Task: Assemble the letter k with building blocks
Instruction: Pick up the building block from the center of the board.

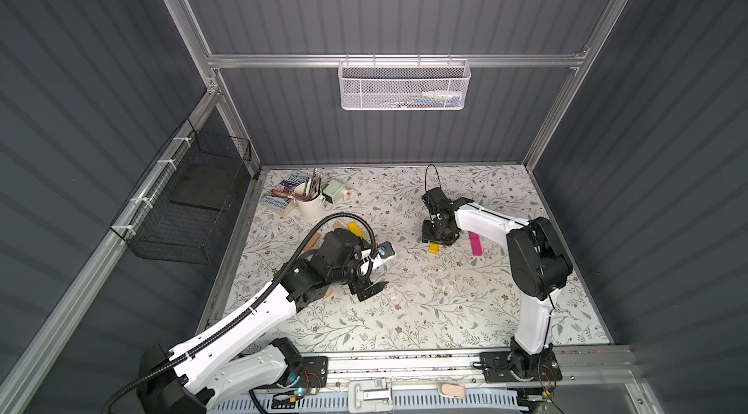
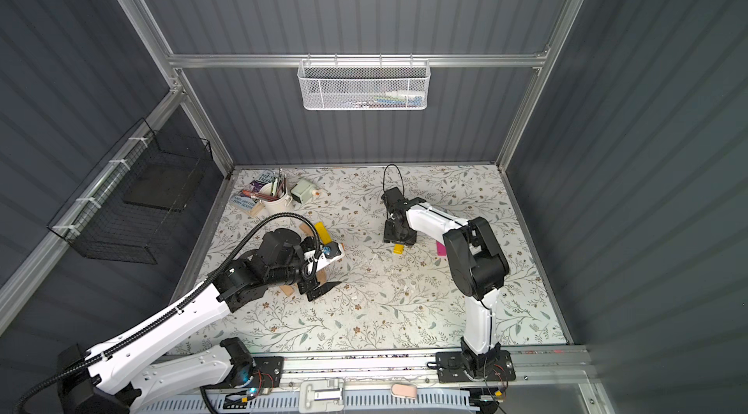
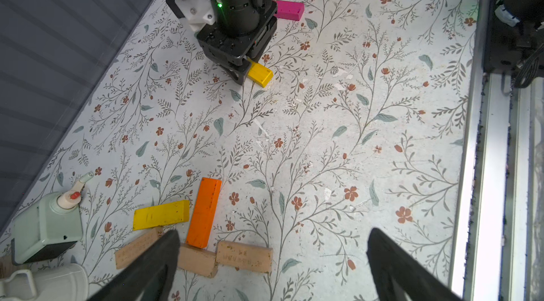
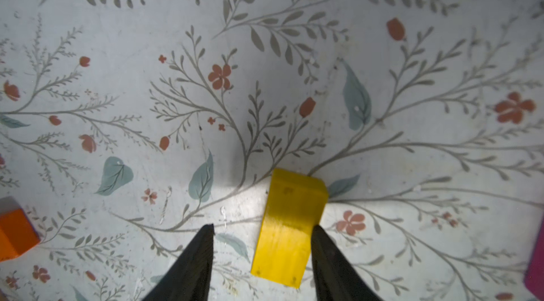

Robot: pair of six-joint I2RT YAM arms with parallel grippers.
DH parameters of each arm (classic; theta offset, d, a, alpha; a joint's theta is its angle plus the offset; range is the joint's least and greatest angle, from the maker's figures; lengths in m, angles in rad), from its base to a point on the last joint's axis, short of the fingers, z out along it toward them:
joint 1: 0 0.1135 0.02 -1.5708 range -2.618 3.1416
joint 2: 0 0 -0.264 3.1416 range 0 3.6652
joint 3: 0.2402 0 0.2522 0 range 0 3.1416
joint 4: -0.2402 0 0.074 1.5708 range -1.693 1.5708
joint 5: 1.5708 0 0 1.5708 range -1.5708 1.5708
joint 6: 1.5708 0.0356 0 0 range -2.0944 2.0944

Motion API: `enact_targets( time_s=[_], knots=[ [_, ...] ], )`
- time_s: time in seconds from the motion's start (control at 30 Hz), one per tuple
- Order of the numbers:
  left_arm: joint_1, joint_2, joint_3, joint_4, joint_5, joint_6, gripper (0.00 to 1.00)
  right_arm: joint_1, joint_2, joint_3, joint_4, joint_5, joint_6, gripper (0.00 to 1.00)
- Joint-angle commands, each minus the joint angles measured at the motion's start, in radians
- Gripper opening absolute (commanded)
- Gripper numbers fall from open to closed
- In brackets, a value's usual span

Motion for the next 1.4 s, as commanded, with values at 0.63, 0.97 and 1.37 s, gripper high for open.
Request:
enact_targets(
  time_s=[0.63, 0.97, 1.37],
  knots=[
    [0.001, -0.048, -0.042, -0.004, 0.065, 0.068, 1.00, 0.018, -0.037, -0.048, 0.002, 0.120, 0.069, 0.55],
    [0.002, -0.069, -0.059, 0.003, 0.062, 0.092, 1.00, 0.017, 0.028, -0.045, 0.022, 0.086, 0.079, 0.48],
    [0.001, -0.068, -0.062, 0.004, 0.056, 0.097, 1.00, 0.018, 0.015, -0.054, 0.017, 0.094, -0.022, 0.23]
  ],
)
